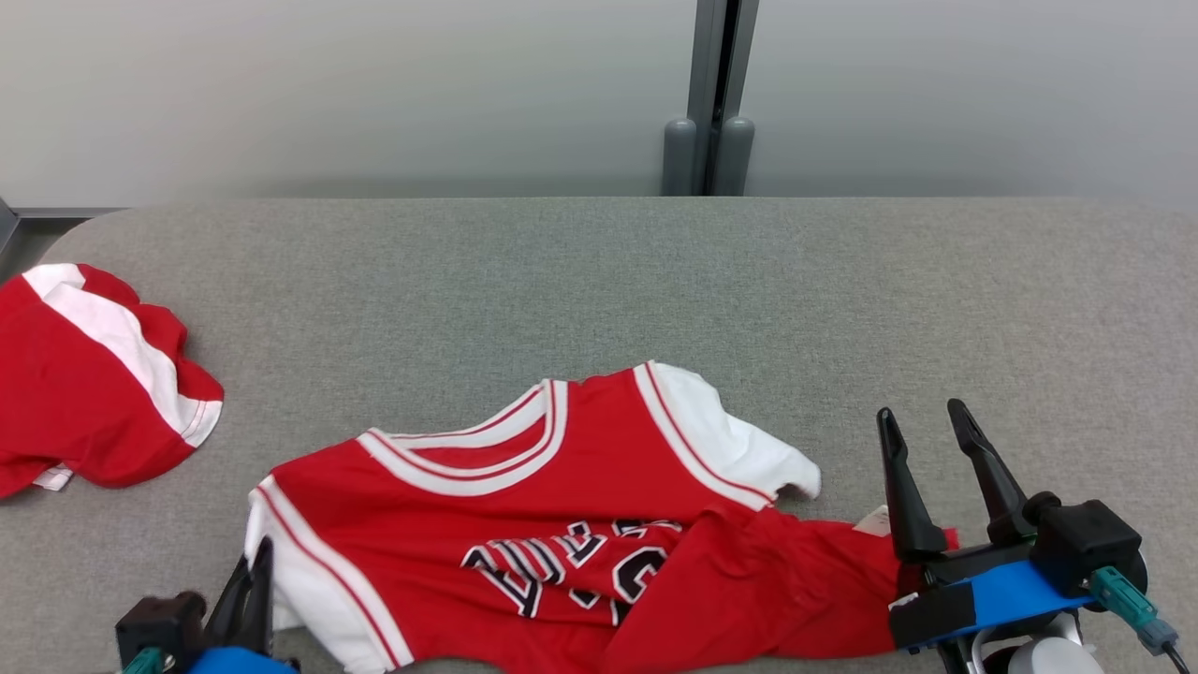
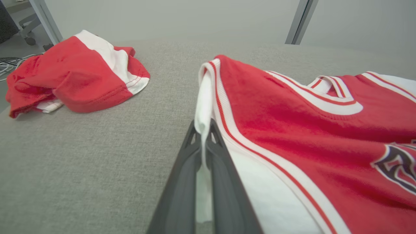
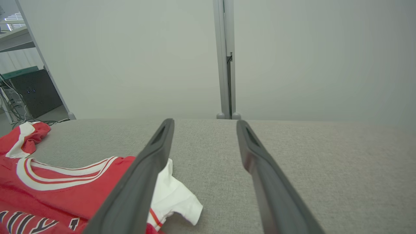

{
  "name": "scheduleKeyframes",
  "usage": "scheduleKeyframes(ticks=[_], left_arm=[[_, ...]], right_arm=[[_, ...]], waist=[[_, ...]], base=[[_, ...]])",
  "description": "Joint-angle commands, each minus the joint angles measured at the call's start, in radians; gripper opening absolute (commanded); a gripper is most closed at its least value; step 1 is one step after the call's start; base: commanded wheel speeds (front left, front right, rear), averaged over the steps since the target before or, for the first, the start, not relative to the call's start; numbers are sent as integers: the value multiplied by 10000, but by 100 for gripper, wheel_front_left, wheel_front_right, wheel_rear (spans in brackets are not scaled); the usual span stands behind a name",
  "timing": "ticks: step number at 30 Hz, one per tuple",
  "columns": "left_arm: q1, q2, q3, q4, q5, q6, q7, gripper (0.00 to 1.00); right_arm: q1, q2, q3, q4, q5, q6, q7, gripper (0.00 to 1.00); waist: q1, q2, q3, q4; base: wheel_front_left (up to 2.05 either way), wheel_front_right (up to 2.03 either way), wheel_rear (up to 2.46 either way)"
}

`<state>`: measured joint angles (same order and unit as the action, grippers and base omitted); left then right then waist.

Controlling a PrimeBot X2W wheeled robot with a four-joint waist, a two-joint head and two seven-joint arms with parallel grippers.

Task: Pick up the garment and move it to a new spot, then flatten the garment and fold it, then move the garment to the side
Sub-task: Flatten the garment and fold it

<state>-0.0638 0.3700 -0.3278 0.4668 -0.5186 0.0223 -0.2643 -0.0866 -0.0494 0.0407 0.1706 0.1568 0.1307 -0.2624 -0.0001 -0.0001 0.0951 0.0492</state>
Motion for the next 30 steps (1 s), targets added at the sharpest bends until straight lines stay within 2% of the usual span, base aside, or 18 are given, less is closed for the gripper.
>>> scheduleKeyframes(ticks=[1,5,6,7,8,12,15,22,30], left_arm=[[248,93,163,-116,-30,107,-4,0],[526,128,256,-194,-61,202,-2,0],[564,126,263,-172,-66,209,-2,31],[579,98,277,-149,-72,234,-4,82],[567,67,311,-179,-67,246,-2,100],[388,20,903,-1093,393,514,-13,100],[302,12,1250,-1799,849,539,-13,100],[-1018,-142,1290,-2002,1481,-83,-13,100],[-3222,-451,606,-1110,1991,-926,-13,100]], right_arm=[[133,-22,-20,18,-57,1,-37,100],[143,-20,-13,79,-72,3,-37,100],[145,-20,-3,108,-74,1,-36,100],[162,-20,34,122,-72,3,-37,100],[187,-22,64,136,-68,1,-37,100],[218,-23,30,135,-70,1,-37,100],[241,-20,-6,116,-83,1,-37,100],[-9,-22,62,55,-74,1,-37,100],[-413,-20,102,-116,24,3,-37,100]], waist=[[1,1,-28,25],[1,1,-90,47],[1,1,-113,43],[1,1,-144,23],[1,1,-168,-9],[1,1,-221,-139],[1,1,-203,-254],[1,1,73,-611],[1,1,749,-1362]], base=[[0,0,0],[0,0,0],[0,0,0],[0,0,0],[0,0,0],[0,0,0],[0,0,0],[0,0,0],[0,0,0]])
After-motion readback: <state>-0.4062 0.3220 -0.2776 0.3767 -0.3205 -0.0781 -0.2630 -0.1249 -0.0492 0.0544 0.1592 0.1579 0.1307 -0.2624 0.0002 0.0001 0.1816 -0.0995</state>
